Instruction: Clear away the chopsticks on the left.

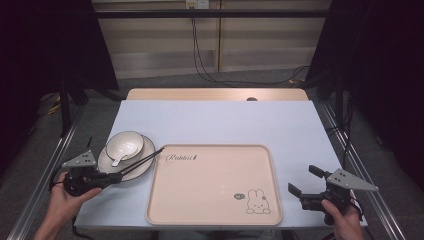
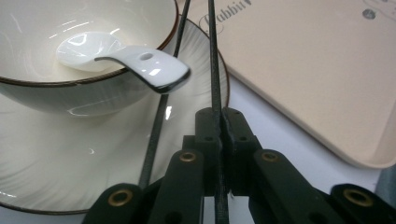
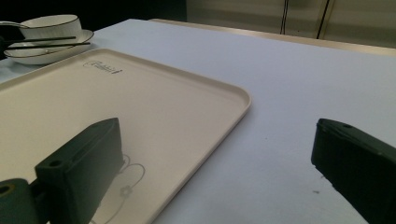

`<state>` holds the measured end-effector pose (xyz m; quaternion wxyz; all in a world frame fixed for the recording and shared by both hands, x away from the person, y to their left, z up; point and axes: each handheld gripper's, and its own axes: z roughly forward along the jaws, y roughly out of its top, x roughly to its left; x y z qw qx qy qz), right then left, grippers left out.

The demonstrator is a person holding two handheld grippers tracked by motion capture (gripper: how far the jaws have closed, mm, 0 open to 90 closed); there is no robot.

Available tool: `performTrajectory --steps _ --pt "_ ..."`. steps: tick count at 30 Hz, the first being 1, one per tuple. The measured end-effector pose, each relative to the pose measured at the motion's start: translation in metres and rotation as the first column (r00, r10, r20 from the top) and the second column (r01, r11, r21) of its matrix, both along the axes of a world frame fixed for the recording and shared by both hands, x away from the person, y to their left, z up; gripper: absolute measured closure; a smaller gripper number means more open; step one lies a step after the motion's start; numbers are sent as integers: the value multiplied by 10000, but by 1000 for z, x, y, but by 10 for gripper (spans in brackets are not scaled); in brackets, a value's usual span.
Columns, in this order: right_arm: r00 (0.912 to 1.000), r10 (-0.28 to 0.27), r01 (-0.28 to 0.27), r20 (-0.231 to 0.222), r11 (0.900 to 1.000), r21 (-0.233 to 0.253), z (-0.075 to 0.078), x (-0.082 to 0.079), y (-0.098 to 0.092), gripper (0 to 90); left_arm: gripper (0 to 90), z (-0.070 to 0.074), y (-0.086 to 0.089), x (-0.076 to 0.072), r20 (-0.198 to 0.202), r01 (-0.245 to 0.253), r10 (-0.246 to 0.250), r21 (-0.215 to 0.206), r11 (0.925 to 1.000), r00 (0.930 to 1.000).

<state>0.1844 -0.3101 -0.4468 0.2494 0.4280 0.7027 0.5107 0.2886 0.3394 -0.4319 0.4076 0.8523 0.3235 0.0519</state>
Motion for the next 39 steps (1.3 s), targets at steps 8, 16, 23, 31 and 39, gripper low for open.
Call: performTrajectory --steps 8,16,23,31,39 --pt "10000 39 -39 -22 10000 40 0 0 0 20 860 7 -9 -17 -86 -827 823 -717 9940 9966" --pt "10000 69 -69 -34 9999 75 0 0 1 20 860 10 -25 -34 -241 -1230 1212 -985 9875 9923" --pt "9999 102 -102 -40 9999 47 0 0 1 20 860 15 -41 -47 -404 -2020 1985 -1219 9718 9793" --pt "9999 97 -97 -29 10000 8 0 1 1 20 860 22 -73 -54 -463 -1998 1951 -1393 9699 9797" --pt "9998 165 -164 -83 9998 59 0 1 2 20 860 20 -99 -45 -801 -3021 2934 -1382 9432 9526"
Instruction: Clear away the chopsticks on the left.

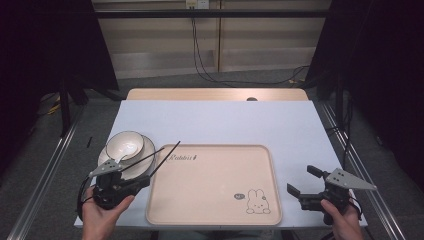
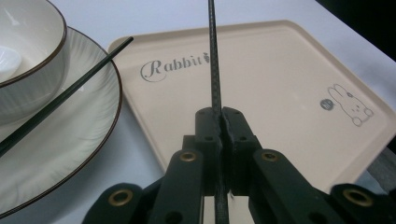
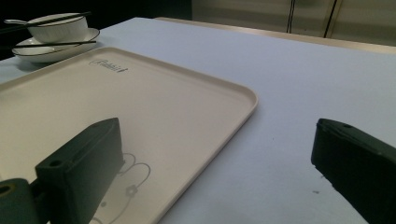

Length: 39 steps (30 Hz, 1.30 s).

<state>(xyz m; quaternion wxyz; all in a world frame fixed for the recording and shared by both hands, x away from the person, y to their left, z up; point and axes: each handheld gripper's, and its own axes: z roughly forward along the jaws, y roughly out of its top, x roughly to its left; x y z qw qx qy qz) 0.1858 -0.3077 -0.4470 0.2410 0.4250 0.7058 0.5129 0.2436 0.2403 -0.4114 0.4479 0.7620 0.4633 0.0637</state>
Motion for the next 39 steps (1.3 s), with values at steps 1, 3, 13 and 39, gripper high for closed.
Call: performTrajectory --steps 1,3,13,39 --pt "10000 54 -54 -54 10000 -27 0 0 0 20 860 0 -2 2 -53 -56 56 31 10000 10000" --pt "10000 76 -76 -54 10000 -23 0 0 1 20 858 -2 -9 5 -133 -436 437 43 9990 9990" --pt "10000 90 -90 -41 10000 -6 0 1 1 20 857 -21 -22 10 -701 -1324 1355 477 9901 9883" --pt "9998 156 -156 -77 9999 -41 0 1 1 20 854 -51 -48 24 -1781 -1733 2065 1854 9673 9621"
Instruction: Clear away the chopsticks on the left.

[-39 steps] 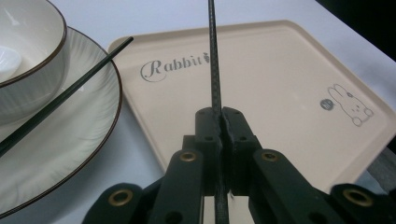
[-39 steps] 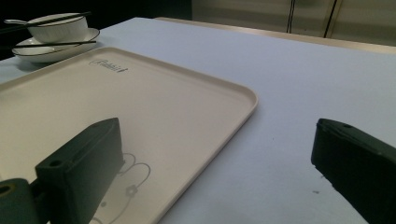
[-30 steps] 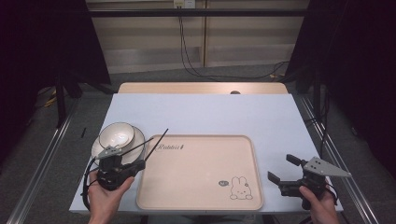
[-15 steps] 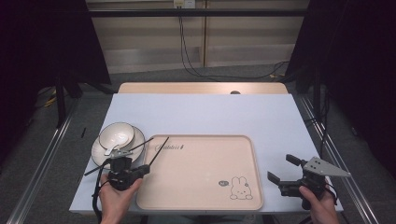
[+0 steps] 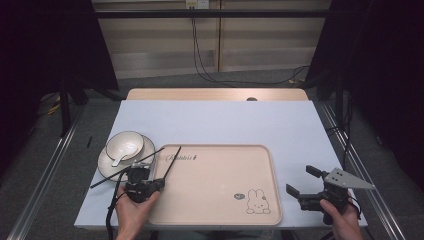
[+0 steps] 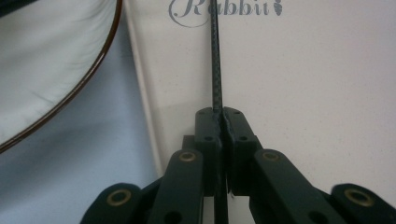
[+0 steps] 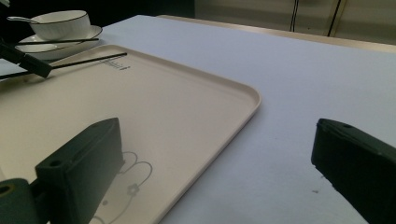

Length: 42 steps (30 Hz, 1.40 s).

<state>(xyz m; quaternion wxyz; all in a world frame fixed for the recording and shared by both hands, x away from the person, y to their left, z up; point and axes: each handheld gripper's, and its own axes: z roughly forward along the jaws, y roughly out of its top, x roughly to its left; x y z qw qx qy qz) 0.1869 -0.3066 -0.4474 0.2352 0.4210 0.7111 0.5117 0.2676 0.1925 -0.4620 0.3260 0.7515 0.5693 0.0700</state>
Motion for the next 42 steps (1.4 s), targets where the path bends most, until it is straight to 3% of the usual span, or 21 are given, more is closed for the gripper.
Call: performTrajectory --steps 1,15,19,21,22,25,26,27,28,29,30,33,34,38,39,40,41,42 --pt "10000 0 0 0 10000 0 0 0 0 20 854 -2 -2 0 57 -196 196 -108 9998 9998" --pt "10000 29 -29 -16 10000 -6 0 0 1 19 776 -1 -2 0 95 124 -123 -68 9999 9999" --pt "10000 33 -33 5 10000 23 0 0 1 20 714 2 -2 -2 569 522 -507 -251 9983 9971" --pt "10000 69 -69 35 10000 48 1 0 0 20 625 3 0 -3 742 680 -647 -431 9968 9951" --pt "10000 34 -34 45 10000 38 0 0 0 19 594 5 2 -3 1201 878 -850 -183 9960 9891" --pt "10000 49 -49 65 10000 66 1 0 0 19 422 7 3 -5 1523 895 -815 -461 9949 9850" --pt "10000 57 -58 72 10000 73 1 1 0 19 402 9 5 -7 1954 1205 -1082 -522 9913 9747" --pt "10000 49 -49 72 10000 72 1 1 0 20 388 9 5 -7 1954 1205 -1082 -522 9913 9747" --pt "10000 45 -46 76 10000 74 1 1 0 19 349 12 6 -10 2331 1547 -1354 -668 9857 9630" --pt "10000 37 -38 79 10000 70 1 0 0 20 306 13 7 -11 2475 1715 -1502 -667 9829 9572" --pt "10000 34 -34 78 10000 63 1 0 0 19 266 13 7 -11 2475 1715 -1502 -667 9829 9572" --pt "10000 1 -1 81 10000 62 1 1 -1 20 213 18 10 -16 2800 2146 -1866 -726 9740 9417" --pt "10000 -16 15 50 9999 100 0 1 -1 20 179 21 12 -20 3123 2262 -1955 -650 9719 9296" --pt "10000 -21 20 62 9999 108 0 1 -1 19 103 29 22 -28 3601 2791 -2344 -769 9572 9030" --pt "10000 -9 8 78 9999 101 1 0 -1 19 87 29 24 -29 3733 2865 -2356 -865 9542 8973" --pt "9999 -52 51 98 9999 109 1 0 -1 20 69 32 29 -30 3786 2998 -2359 -1188 9466 8950" --pt "9999 -52 51 98 9999 109 1 0 -1 20 57 32 29 -30 3786 2998 -2359 -1188 9466 8950" --pt "9999 -66 65 81 9999 124 1 -1 -1 20 55 35 37 -32 4034 3028 -2260 -1372 9431 8867"
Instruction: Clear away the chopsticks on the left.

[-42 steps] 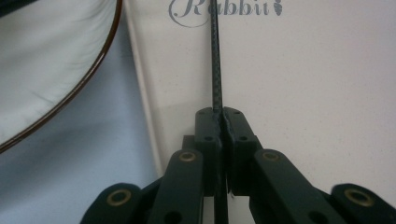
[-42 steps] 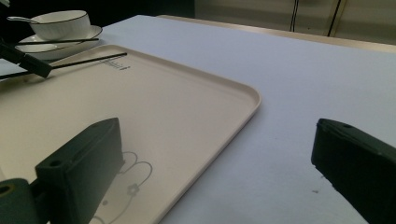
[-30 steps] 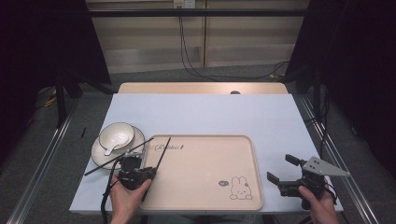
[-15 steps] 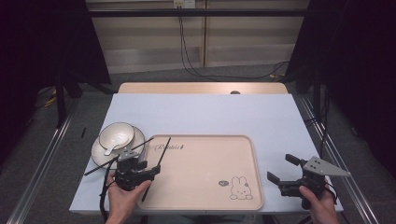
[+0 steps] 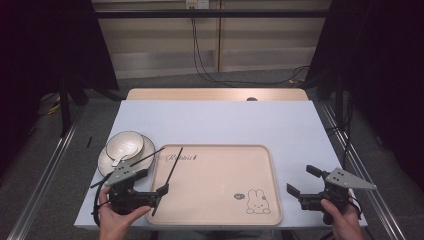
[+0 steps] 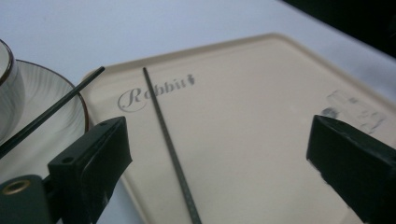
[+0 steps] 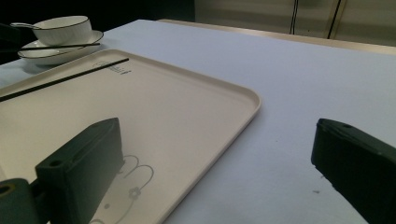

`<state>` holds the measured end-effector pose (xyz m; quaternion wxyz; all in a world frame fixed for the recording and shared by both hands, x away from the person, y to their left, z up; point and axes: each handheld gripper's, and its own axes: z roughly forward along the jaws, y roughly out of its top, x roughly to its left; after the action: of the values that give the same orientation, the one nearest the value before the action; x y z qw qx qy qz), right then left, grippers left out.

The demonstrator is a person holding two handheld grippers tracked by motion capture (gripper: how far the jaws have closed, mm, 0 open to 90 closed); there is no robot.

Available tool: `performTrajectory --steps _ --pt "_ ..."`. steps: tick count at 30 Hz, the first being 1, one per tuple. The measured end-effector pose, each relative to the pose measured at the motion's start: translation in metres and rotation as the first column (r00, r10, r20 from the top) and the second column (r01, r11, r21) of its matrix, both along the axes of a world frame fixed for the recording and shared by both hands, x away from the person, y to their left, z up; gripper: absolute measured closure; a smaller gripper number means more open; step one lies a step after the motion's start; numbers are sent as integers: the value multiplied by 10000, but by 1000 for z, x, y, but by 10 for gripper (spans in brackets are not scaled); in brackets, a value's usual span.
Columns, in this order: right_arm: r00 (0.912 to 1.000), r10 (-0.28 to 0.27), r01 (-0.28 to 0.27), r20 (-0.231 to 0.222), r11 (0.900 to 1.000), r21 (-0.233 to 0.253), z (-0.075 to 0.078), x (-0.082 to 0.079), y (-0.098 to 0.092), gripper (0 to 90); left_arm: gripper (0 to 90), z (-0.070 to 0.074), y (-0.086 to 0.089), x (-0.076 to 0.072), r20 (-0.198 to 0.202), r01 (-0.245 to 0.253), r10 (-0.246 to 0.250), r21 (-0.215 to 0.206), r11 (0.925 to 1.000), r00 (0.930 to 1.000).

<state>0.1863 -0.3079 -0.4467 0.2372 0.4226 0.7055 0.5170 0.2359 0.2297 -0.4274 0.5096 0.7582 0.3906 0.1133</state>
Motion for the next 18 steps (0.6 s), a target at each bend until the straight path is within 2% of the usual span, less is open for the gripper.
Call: performTrajectory --steps 1,2,3,4,6,8,9,10,12,14,16,17,18 --pt "10000 0 0 0 10000 0 0 0 0 20 48 0 0 0 0 0 0 0 10000 10000" --pt "10000 -2 2 3 10000 6 0 0 0 20 36 1 9 -1 192 251 -250 -64 9997 9995" --pt "10000 34 -34 12 10000 73 0 0 1 20 36 1 9 -1 192 251 -250 -64 9997 9995" --pt "10000 35 -35 61 10000 70 1 0 0 20 32 1 18 -2 326 445 -438 -210 9988 9985" --pt "9999 -8 7 147 10000 40 1 0 0 19 35 1 22 -2 204 512 -506 -314 9982 9985" --pt "9996 20 -23 267 9999 120 2 0 -1 18 26 2 36 -2 334 647 -640 -203 9977 9974" --pt "9996 20 -23 267 9999 120 2 0 -1 18 26 2 36 -2 334 647 -640 -203 9977 9974" --pt "9992 97 -109 394 9995 285 3 -1 -2 11 26 3 45 -2 299 501 -488 -439 9978 9984" --pt "9989 161 -179 449 9990 402 3 -2 -2 5 27 4 49 -1 313 511 -497 -445 9977 9983" --pt "9987 85 -108 500 9990 441 3 -1 -4 4 28 8 62 0 443 442 -434 -185 9988 9981" --pt "9985 98 -125 537 9986 513 3 -1 -5 4 27 8 67 1 346 414 -410 -111 9991 9986" --pt "9984 145 -179 542 9978 639 3 -3 -5 2 28 8 71 3 227 382 -378 -190 9991 9990" --pt "9983 127 -176 563 9960 872 1 -3 -5 0 27 11 81 5 271 248 -246 -98 9996 9993"
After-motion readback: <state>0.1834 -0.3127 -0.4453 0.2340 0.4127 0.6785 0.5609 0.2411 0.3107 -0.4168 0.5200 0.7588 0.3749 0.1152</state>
